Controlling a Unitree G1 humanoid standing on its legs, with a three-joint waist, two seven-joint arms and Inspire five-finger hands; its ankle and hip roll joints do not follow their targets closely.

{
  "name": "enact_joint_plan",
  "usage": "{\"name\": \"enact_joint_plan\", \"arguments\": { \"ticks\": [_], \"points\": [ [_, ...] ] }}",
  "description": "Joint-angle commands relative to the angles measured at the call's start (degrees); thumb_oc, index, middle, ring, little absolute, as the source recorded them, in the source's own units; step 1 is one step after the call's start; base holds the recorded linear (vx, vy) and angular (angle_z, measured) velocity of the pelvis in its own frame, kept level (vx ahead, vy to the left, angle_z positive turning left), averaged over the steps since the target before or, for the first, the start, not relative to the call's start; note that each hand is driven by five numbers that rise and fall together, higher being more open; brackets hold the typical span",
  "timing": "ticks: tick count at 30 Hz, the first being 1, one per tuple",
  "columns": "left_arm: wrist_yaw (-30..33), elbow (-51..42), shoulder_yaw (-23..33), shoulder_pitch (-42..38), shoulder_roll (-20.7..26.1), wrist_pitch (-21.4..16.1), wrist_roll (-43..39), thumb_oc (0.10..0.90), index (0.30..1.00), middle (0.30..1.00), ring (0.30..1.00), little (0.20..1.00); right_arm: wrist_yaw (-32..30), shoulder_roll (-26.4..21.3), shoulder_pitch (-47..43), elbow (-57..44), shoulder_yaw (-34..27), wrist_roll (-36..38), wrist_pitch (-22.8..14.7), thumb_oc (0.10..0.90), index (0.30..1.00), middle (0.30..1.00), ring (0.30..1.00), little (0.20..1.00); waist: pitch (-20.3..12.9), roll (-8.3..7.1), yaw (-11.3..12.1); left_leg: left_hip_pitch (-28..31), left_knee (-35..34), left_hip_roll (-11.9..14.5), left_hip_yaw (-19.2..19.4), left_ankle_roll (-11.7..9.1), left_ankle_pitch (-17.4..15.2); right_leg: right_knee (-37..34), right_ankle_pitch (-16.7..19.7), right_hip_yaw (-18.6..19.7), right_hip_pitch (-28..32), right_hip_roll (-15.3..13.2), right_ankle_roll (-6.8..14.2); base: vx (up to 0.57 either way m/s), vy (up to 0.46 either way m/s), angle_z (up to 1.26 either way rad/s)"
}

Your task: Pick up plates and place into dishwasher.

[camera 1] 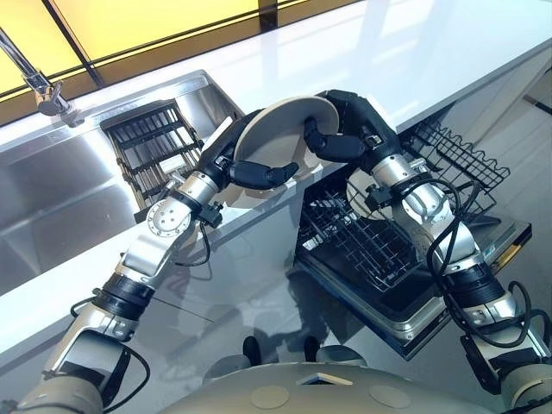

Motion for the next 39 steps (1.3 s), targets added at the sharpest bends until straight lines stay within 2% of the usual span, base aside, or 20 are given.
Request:
{"name": "enact_joint_plan", "arguments": {
  "ticks": [1, 8, 13, 16, 18, 19, 22, 25, 27, 31, 34, 36, 39],
  "points": [
    [4.2, -5.2, 6.2, -4.9, 0.3, -4.6, -0.3, 0.8, 0.9, 0.9, 0.9, 0.9, -3.4, 1.5, -4.8, -8.5, -7.9, 0.2, -8.7, 0.1, 0.3, 0.3, 0.3, 0.2, -2.1, -0.21, 1.2, 0.5, 2.4, 0.0, -0.6, 0.9, -6.2, 5.1, -2.9, -3.4, -2.9, 2.6, 1.2, -0.03, 0.008, 0.09],
    [5.9, -5.6, 7.8, -4.8, 1.4, -3.6, 1.1, 0.8, 0.9, 0.9, 0.9, 0.9, -6.2, 1.0, -3.2, -8.5, -9.1, -0.7, -9.4, 0.1, 0.3, 0.3, 0.3, 0.2, -2.4, -0.1, 1.6, 0.6, 2.1, -0.1, -1.3, 0.8, -6.0, 5.2, -3.2, -4.2, -2.6, 2.3, 1.2, 0.01, 0.011, 0.1],
    [6.9, -5.8, 8.3, -5.0, 2.2, -4.1, 2.0, 0.8, 0.9, 0.9, 0.9, 0.9, -12.4, 1.1, -2.9, -7.6, -10.4, -7.4, -12.2, 0.1, 0.3, 0.3, 0.3, 0.2, -2.5, 0.06, 1.7, 0.3, 2.0, -0.3, -1.4, 0.8, -5.5, 5.4, -2.9, -4.4, -2.9, 2.2, 1.1, 0.0, 0.023, 0.08],
    [7.0, -5.8, 8.6, -5.1, 2.6, -4.5, 2.1, 0.8, 0.9, 0.9, 0.9, 0.9, -17.9, 0.2, -2.9, -6.8, -11.8, -13.1, -14.1, 0.1, 0.3, 0.3, 0.3, 0.2, -2.4, 0.1, 1.7, 0.5, 1.9, -0.3, -1.3, 0.8, -5.6, 5.4, -3.0, -4.4, -2.8, 2.1, 1.2, 0.0, 0.01, 0.02],
    [7.3, -6.8, 9.1, -4.8, 3.5, -4.2, 1.8, 0.8, 0.9, 0.9, 0.9, 0.9, -26.2, -2.2, -3.3, -6.5, -14.3, -21.8, -14.7, 0.1, 0.3, 0.3, 0.3, 0.2, -2.4, 0.1, 1.6, 0.5, 1.9, -0.3, -1.2, 0.8, -5.6, 5.3, -2.9, -4.4, -2.8, 2.1, 1.3, 0.0, 0.0, 0.0],
    [7.2, -7.9, 9.7, -4.3, 4.2, -3.5, 1.7, 0.8, 0.9, 0.9, 0.9, 0.9, -32.3, -4.7, -3.5, -6.4, -17.0, -27.4, -14.2, 0.1, 0.3, 0.3, 0.3, 0.2, -2.4, 0.11, 1.6, 0.5, 1.8, -0.4, -1.3, 0.9, -5.7, 5.3, -2.9, -4.3, -2.8, 2.2, 1.3, 0.0, 0.0, 0.0],
    [6.2, -8.9, 10.7, -2.9, 5.5, -2.6, 1.7, 0.8, 0.9, 0.9, 0.9, 0.9, -40.1, -7.9, -2.4, -5.8, -21.6, -29.3, -13.3, 0.1, 0.3, 0.3, 0.3, 0.2, -2.4, 0.23, 1.5, 0.5, 1.9, -0.5, -1.4, 0.9, -5.9, 5.4, -2.9, -4.3, -2.9, 2.2, 1.5, 0.01, 0.02, 0.02],
    [4.4, -9.4, 12.2, -0.5, 7.3, -2.1, 0.8, 0.8, 0.9, 0.9, 0.9, 0.9, -44.5, -10.4, 0.4, -4.0, -26.4, -28.2, -12.4, 0.1, 0.3, 0.3, 0.3, 0.2, -2.4, 0.36, 1.3, 0.5, 2.0, -0.6, -1.5, 0.9, -6.0, 5.2, -2.8, -4.1, -2.9, 2.1, 1.8, 0.02, 0.036, -0.02],
    [3.5, -9.3, 13.3, 0.4, 7.9, -1.8, 0.5, 0.8, 0.9, 0.9, 0.9, 0.9, -46.0, -11.1, 2.4, -2.8, -29.0, -28.4, -11.9, 0.1, 0.3, 0.3, 0.3, 0.2, -2.5, 0.46, 1.1, 0.5, 2.0, -0.7, -1.5, 1.0, -6.1, 5.2, -2.8, -3.9, -2.9, 2.0, 1.9, 0.02, 0.042, -0.02],
    [3.4, -8.4, 15.5, 2.0, 8.8, -1.7, -0.7, 0.8, 0.9, 0.9, 0.9, 0.9, -45.4, -13.1, 7.4, 0.1, -33.4, -30.3, -8.6, 0.1, 0.3, 0.3, 0.3, 0.2, -2.5, 0.59, 0.5, 0.4, 1.9, -0.9, -1.3, 1.0, -6.1, 5.4, -2.7, -3.4, -3.3, 1.9, 2.0, 0.01, 0.047, -0.02],
    [4.1, -7.5, 17.9, 3.1, 8.9, -1.9, -0.4, 0.8, 0.9, 0.9, 0.9, 0.9, -42.0, -14.4, 11.6, 2.5, -36.1, -34.3, -6.8, 0.1, 0.3, 0.3, 0.3, 0.2, -2.5, 0.62, 0.0, 0.5, 1.7, -0.9, -1.0, 1.1, -6.0, 5.7, -2.8, -3.1, -3.6, 1.9, 2.2, 0.0, 0.044, -0.01],
    [5.4, -6.8, 19.6, 3.6, 9.4, -1.7, 0.6, 0.8, 0.9, 0.9, 0.9, 0.9, -38.3, -15.7, 14.2, 3.9, -36.5, -38.6, -4.8, 0.1, 0.3, 0.3, 0.3, 0.2, -2.4, 0.53, -0.4, 0.6, 1.6, -0.9, -0.7, 1.2, -6.0, 6.1, -2.9, -2.8, -3.9, 1.9, 2.2, 0.0, 0.04, -0.04],
    [7.2, -3.9, 22.8, 4.3, 10.7, -2.2, 2.8, 0.8, 0.9, 0.9, 0.9, 0.9, -31.7, -17.5, 18.5, 5.9, -36.8, -43.5, -4.2, 0.1, 0.3, 0.3, 0.3, 0.2, -2.3, 0.4, -1.0, 1.1, 1.4, -1.0, -0.5, 1.3, -6.5, 6.7, -3.7, -2.4, -3.9, 1.9, 2.3, 0.02, 0.042, -0.04]
  ]
}}
